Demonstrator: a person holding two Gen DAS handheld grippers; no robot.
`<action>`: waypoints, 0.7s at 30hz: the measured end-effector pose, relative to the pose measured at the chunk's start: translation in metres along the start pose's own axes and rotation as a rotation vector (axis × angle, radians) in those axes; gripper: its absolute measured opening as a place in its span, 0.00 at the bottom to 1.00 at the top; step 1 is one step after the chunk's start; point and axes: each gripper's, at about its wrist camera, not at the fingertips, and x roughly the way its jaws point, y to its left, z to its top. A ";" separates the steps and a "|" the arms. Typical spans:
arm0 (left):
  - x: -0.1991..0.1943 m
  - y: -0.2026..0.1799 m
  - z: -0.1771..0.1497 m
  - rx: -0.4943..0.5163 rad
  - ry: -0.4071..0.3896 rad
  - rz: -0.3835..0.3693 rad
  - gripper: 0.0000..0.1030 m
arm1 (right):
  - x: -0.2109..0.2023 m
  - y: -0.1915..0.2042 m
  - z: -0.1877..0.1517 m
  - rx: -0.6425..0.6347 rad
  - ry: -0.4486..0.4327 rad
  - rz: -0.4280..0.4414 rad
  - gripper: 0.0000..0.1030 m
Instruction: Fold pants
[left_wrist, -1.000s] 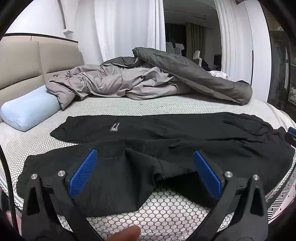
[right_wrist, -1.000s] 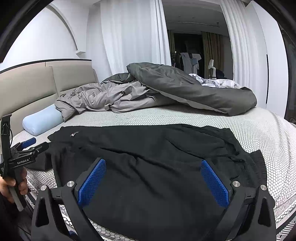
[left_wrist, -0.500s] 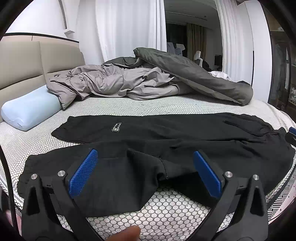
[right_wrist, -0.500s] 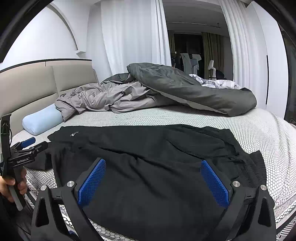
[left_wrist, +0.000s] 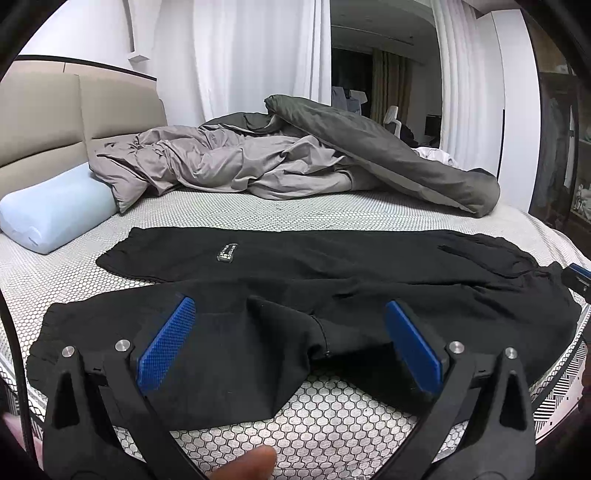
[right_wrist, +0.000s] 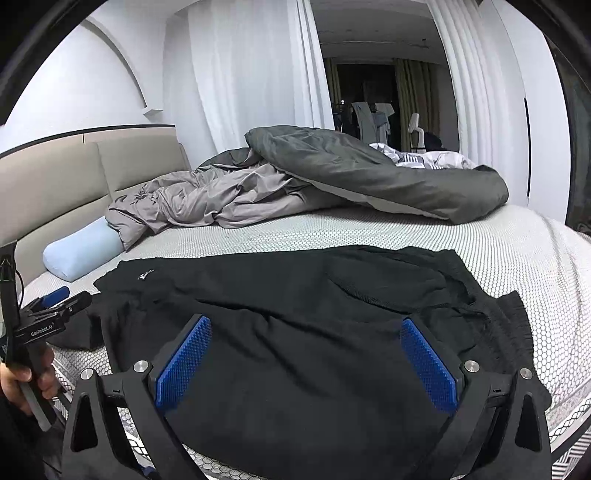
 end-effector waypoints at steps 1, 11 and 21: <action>0.001 0.000 0.000 -0.005 0.000 0.002 0.99 | 0.001 -0.001 0.000 0.001 0.002 -0.002 1.00; 0.006 0.003 -0.001 -0.023 0.007 -0.018 0.99 | 0.003 0.006 -0.003 -0.043 0.010 0.033 1.00; 0.001 0.023 -0.005 -0.039 0.029 0.021 0.99 | 0.000 -0.002 -0.007 -0.067 0.021 0.006 1.00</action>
